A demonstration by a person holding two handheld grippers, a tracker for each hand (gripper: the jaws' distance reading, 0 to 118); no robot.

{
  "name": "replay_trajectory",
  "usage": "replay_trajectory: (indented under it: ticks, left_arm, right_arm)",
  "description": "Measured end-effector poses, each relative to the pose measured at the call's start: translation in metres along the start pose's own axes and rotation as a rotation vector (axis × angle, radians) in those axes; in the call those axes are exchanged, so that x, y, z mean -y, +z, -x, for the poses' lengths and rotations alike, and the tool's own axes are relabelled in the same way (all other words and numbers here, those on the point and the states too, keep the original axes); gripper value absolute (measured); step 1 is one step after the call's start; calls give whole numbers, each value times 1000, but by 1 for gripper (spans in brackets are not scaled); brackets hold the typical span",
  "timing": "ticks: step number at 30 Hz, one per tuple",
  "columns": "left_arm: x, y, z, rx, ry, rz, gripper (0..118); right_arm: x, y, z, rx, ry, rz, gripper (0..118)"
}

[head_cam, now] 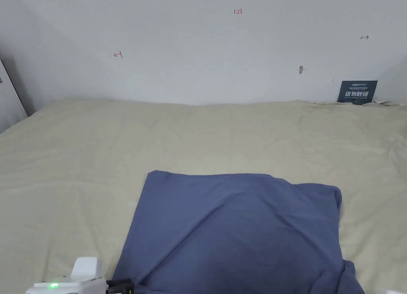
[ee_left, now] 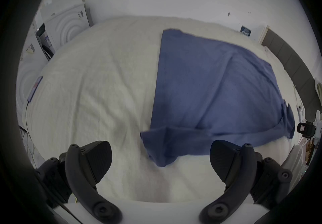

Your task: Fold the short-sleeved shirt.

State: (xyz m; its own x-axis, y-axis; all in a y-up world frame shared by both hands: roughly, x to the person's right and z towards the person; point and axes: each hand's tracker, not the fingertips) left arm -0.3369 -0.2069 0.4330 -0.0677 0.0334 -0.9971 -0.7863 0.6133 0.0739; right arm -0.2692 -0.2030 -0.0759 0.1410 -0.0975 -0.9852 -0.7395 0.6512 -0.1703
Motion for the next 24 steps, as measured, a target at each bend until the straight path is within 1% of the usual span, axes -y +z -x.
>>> replay_trajectory:
  ticks: [3, 7, 11, 14, 16, 17, 18, 19, 20, 21, 23, 24]
  left_arm:
    - [-17, 19, -2, -1, 12, -51, 116]
    - [-35, 38, -8, -19, -23, -169, 116]
    - [-49, 55, -18, -38, -48, -268, 116]
    - [-56, 67, -26, -22, -65, -382, 114]
    - [-56, 73, -33, -28, -65, -461, 113]
    - [-56, 76, -35, -13, -62, -500, 108]
    - [-56, 77, -38, 7, -64, -517, 96]
    - [-56, 78, -41, 23, -64, -526, 84]
    - [-56, 79, -43, 29, -56, -534, 71]
    - [-55, 78, -46, 34, -53, -536, 52]
    - [-53, 78, -50, 54, -47, -538, 27]
    - [-51, 77, -52, 66, -44, -542, 10]
  right_arm:
    - [-21, 22, 5, 4, 24, -107, 99]
    - [-45, 48, 10, 13, 56, -268, 100]
    - [-64, 64, 16, 46, 86, -396, 105]
    - [-73, 71, 21, 57, 115, -473, 104]
    - [-75, 75, 25, 62, 117, -521, 103]
    - [-75, 76, 27, 57, 123, -523, 101]
    - [-75, 76, 29, 56, 119, -535, 92]
    - [-74, 76, 30, 56, 117, -545, 79]
    - [-73, 75, 31, 59, 117, -553, 64]
    - [-73, 74, 32, 62, 115, -557, 41]
    - [-69, 74, 33, 66, 108, -569, 13]
    - [-68, 73, 34, 77, 102, -579, 3]
